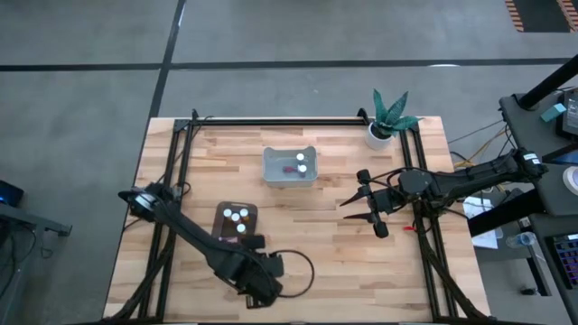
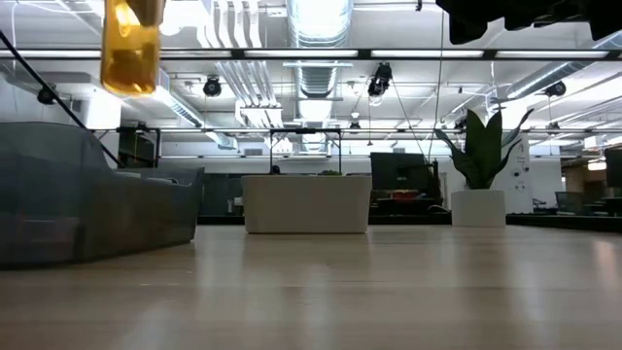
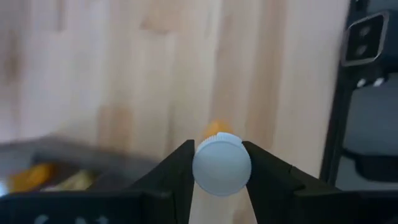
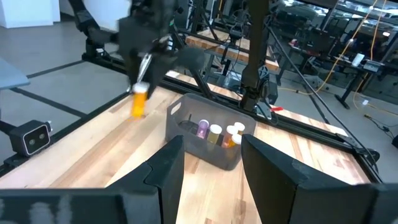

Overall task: Pick and place medicine bottles into bin by pill shape (circle, oval)
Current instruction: Put the orange tablet bottle into the black bin

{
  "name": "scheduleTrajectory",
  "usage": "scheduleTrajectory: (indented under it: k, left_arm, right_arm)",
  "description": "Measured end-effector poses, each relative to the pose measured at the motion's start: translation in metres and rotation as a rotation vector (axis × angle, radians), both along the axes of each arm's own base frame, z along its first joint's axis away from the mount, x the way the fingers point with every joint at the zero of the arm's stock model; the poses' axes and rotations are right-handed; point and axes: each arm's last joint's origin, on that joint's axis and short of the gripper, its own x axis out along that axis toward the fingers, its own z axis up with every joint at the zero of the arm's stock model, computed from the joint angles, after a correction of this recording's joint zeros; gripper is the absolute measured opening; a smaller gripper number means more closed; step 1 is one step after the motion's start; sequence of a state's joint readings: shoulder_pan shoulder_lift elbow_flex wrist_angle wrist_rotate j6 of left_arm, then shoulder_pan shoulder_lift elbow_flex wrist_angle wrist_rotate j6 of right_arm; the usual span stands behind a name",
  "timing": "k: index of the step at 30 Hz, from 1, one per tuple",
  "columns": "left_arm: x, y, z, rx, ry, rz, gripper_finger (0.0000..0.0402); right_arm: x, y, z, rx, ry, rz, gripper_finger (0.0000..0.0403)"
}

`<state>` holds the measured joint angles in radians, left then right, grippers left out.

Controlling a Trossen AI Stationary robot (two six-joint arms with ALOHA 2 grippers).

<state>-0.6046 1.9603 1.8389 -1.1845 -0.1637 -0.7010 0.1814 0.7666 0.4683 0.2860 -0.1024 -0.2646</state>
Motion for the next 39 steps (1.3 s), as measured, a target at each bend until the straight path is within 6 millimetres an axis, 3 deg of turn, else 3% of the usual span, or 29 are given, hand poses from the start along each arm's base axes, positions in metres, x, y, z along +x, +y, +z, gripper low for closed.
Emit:
scheduleTrajectory:
  k: [9,18,23,33,39]
  left_arm:
    - [-0.035,0.026,0.022,0.127,0.175,0.001,0.0109]
    - [-0.065,0.052,0.038,0.231,0.137,0.018,0.0095]
    - [-0.084,0.070,0.024,0.238,0.118,0.039,0.0093]
    - [-0.115,0.106,-0.028,0.189,0.120,0.095,0.0091]
    - [-0.121,0.117,-0.048,0.155,0.109,0.114,0.0090]
  right_arm:
    - [0.000,0.000,0.000,0.000,0.002,-0.001,0.0150]
    - [0.000,-0.001,-0.001,0.000,0.011,-0.006,0.0150]
    - [0.000,-0.001,-0.001,-0.003,0.014,-0.005,0.0150]
    - [0.000,-0.002,-0.002,-0.002,0.020,-0.013,0.0150]
    - [0.000,-0.002,-0.002,-0.003,0.020,-0.013,0.0150]
